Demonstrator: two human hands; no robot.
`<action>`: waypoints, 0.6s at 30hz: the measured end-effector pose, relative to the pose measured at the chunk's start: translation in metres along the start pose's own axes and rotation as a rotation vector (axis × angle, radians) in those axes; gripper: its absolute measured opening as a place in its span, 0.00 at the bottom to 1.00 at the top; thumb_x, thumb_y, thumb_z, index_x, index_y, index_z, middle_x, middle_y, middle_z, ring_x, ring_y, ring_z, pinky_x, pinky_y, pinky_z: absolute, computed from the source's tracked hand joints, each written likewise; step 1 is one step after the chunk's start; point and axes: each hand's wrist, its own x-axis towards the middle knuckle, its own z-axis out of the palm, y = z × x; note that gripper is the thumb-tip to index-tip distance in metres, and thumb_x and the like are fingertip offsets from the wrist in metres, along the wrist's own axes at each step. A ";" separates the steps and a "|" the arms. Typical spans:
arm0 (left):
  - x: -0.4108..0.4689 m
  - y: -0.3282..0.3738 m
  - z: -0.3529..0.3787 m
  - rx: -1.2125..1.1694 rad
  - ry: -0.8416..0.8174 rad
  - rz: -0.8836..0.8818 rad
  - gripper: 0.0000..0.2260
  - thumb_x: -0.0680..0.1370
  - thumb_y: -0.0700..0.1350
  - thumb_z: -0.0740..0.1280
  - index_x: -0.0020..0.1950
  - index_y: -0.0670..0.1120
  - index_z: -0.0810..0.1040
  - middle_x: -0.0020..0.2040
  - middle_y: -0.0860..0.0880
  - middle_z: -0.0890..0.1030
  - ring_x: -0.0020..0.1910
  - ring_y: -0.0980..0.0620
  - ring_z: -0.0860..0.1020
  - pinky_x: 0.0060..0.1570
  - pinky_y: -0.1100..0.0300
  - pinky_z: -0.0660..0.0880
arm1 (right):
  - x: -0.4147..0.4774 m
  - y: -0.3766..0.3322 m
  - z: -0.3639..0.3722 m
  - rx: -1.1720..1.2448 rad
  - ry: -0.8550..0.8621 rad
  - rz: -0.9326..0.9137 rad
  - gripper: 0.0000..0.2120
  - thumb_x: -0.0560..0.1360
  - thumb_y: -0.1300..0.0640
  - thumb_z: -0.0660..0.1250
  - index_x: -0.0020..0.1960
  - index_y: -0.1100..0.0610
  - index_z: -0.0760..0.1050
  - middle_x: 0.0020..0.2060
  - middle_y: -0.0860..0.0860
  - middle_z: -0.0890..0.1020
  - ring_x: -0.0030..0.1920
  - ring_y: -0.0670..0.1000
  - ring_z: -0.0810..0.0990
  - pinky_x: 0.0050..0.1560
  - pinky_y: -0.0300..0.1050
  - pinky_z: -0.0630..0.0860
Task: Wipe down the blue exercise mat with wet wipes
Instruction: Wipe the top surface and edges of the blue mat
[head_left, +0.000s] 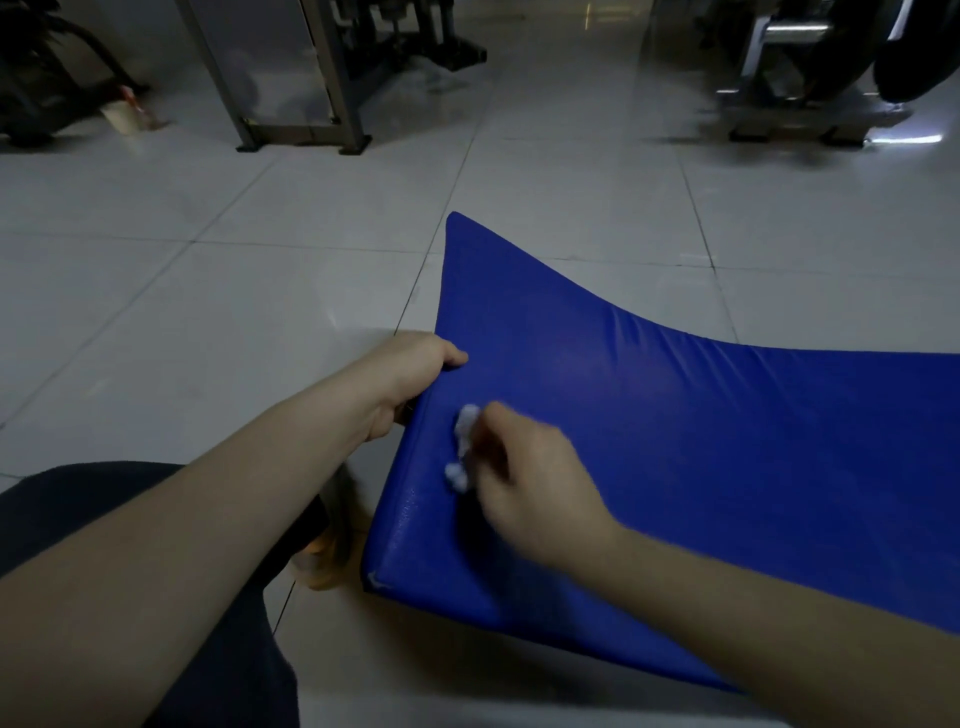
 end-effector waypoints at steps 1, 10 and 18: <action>0.000 -0.001 0.000 -0.007 0.002 -0.001 0.11 0.81 0.46 0.65 0.60 0.43 0.80 0.52 0.43 0.86 0.42 0.46 0.82 0.41 0.56 0.77 | -0.014 -0.010 0.002 -0.028 -0.084 -0.091 0.08 0.78 0.46 0.62 0.46 0.50 0.71 0.42 0.46 0.82 0.41 0.47 0.80 0.44 0.52 0.78; -0.007 0.002 0.001 -0.025 -0.023 0.011 0.11 0.81 0.48 0.65 0.59 0.45 0.80 0.51 0.45 0.86 0.47 0.45 0.84 0.44 0.53 0.79 | 0.017 0.042 -0.038 -0.181 0.081 0.120 0.07 0.79 0.56 0.62 0.44 0.47 0.68 0.48 0.42 0.83 0.48 0.46 0.84 0.44 0.46 0.79; -0.004 0.002 0.003 0.024 0.019 -0.014 0.10 0.80 0.44 0.64 0.58 0.42 0.79 0.48 0.43 0.84 0.42 0.46 0.81 0.39 0.56 0.76 | 0.000 -0.007 -0.016 0.024 -0.048 0.052 0.06 0.75 0.55 0.69 0.47 0.51 0.72 0.35 0.43 0.78 0.37 0.43 0.78 0.38 0.35 0.71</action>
